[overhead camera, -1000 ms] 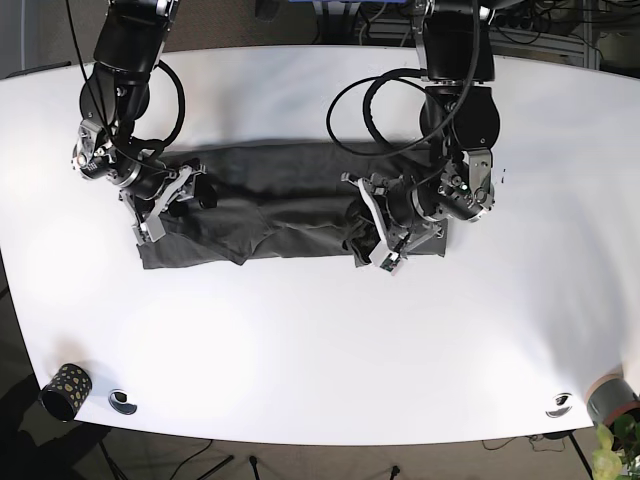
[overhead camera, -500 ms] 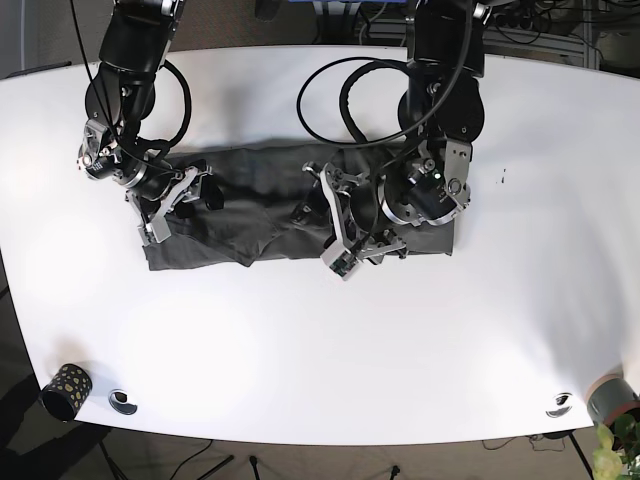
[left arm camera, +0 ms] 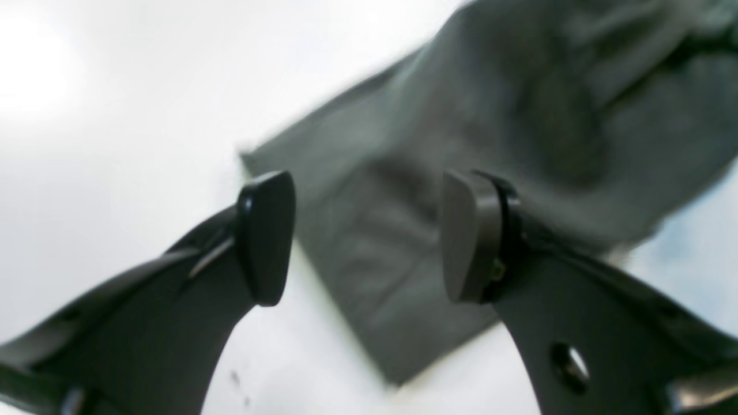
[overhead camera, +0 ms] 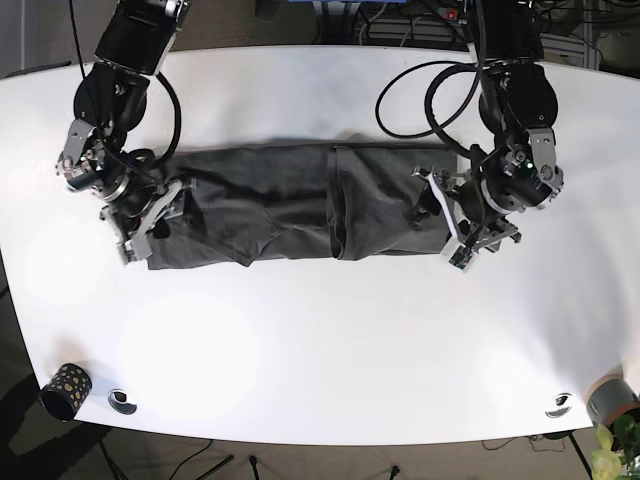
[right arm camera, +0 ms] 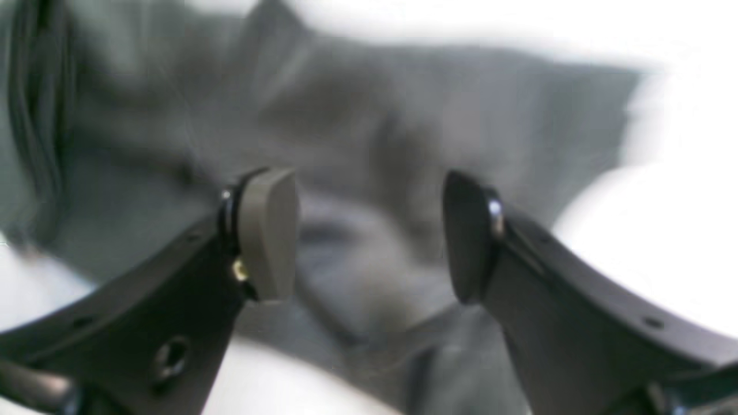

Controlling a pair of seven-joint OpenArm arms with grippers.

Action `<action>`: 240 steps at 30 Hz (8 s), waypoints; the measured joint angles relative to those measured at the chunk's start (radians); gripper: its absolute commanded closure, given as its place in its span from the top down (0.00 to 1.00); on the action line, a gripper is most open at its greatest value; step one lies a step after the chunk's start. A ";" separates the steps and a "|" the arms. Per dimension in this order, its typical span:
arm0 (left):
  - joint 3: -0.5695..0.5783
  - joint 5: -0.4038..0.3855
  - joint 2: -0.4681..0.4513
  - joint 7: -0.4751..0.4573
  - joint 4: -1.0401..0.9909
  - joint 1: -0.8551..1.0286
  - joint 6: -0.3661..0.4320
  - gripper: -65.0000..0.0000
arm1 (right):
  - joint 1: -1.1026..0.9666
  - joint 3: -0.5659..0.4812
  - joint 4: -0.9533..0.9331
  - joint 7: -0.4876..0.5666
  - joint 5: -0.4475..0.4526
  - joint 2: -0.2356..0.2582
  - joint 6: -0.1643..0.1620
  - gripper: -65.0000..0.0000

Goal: Fold the T-shirt properly

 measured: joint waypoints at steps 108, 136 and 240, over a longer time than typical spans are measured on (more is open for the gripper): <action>0.157 -0.044 0.181 -0.209 -0.550 -0.106 -0.075 0.08 | 0.013 -0.489 0.075 0.060 0.173 -0.029 -0.007 0.83; -0.081 -0.006 -0.113 -0.166 0.016 0.156 -0.066 0.07 | -0.062 -0.612 -0.054 0.061 0.172 -0.094 -0.011 0.62; 0.370 0.002 -0.173 -0.343 -0.530 -0.402 -0.066 0.07 | 0.245 -0.367 -0.402 0.360 -0.162 0.042 0.001 0.17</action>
